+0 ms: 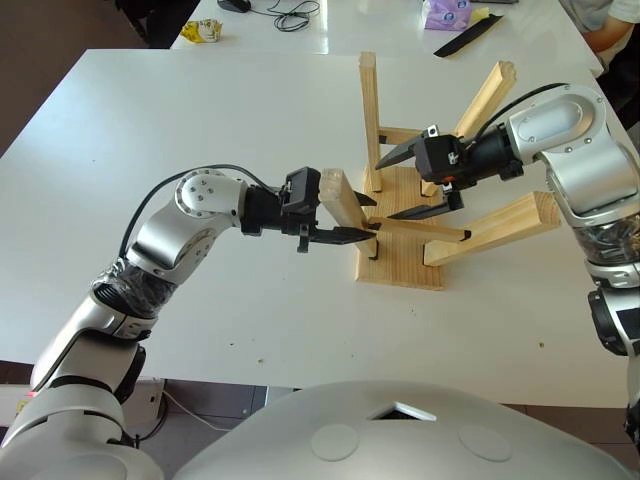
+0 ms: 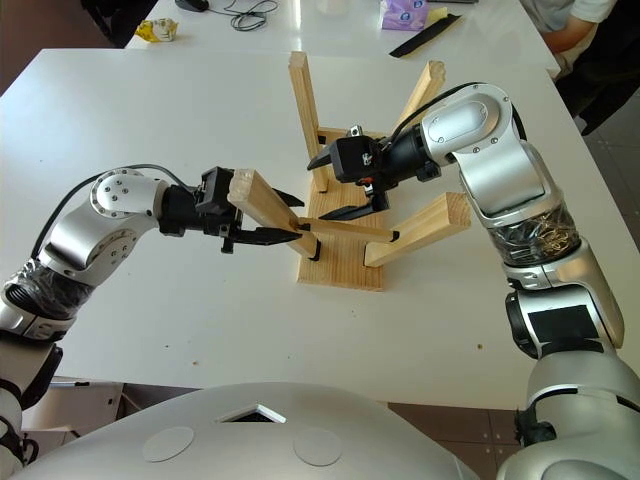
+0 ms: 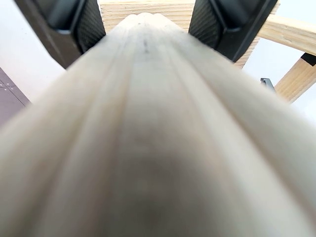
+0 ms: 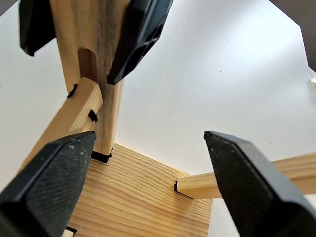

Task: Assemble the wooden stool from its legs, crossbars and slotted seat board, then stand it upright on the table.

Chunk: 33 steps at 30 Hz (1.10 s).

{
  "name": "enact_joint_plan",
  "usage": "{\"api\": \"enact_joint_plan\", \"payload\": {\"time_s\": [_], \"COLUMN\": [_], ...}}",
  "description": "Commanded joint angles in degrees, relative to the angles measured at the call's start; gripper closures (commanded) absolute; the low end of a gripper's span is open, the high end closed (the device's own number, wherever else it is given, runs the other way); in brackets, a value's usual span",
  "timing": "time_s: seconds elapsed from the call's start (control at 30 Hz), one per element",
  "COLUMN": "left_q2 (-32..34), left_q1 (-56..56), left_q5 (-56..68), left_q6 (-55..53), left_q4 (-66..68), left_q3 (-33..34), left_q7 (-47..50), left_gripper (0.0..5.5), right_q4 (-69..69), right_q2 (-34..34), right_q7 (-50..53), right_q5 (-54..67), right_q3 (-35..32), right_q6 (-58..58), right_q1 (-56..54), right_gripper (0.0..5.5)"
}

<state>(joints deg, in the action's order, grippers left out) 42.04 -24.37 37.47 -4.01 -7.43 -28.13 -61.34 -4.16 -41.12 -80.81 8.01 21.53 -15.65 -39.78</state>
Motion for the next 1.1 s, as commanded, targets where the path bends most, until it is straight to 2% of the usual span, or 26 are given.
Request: {"api": "enact_joint_plan", "payload": {"time_s": [0.03, 0.2, 0.3, 0.6, 0.77, 0.9, 1.1], "left_q2": [-0.2, -0.3, 2.0, 10.6, 11.9, 12.5, 17.0], "left_q1": [6.6, 6.0, 7.7, 14.3, 15.1, 15.5, 18.5], "left_q5": [-21.7, -22.6, -20.4, -16.7, -15.0, -13.7, -11.7], "left_q6": [-9.1, -7.9, -8.8, -8.6, -9.3, -9.9, -9.2], "left_q4": [10.5, 10.7, 7.0, -0.9, -2.4, -4.0, -7.1], "left_q3": [-15.5, -16.1, -14.7, -9.9, -8.8, -8.5, -6.1], "left_q7": [1.2, 1.5, 1.7, 1.4, 2.2, 2.5, 1.3], "left_gripper": [3.45, 3.45, 3.45, 3.45, 3.45, 3.45, 3.45], "right_q4": [-3.0, -2.8, -1.5, 0.8, 4.8, 7.4, 12.2], "right_q2": [1.1, 1.1, 1.5, -0.7, -2.6, -7.2, -13.7], "right_q7": [-2.7, -2.5, -1.0, 3.4, 6.0, 5.3, 2.9], "right_q5": [-0.3, -0.1, 0.7, 10.6, 12.1, 11.6, 13.4], "right_q3": [4.6, 4.5, 2.2, -13.3, -19.3, -23.4, -30.2], "right_q6": [0.1, 0.2, -0.2, -9.2, -9.9, -8.4, -7.2], "right_q1": [2.5, 2.5, 1.0, -5.7, -7.5, -3.3, 2.9], "right_gripper": [1.45, 1.45, 1.45, 1.45, 1.45, 1.45, 1.45]}}
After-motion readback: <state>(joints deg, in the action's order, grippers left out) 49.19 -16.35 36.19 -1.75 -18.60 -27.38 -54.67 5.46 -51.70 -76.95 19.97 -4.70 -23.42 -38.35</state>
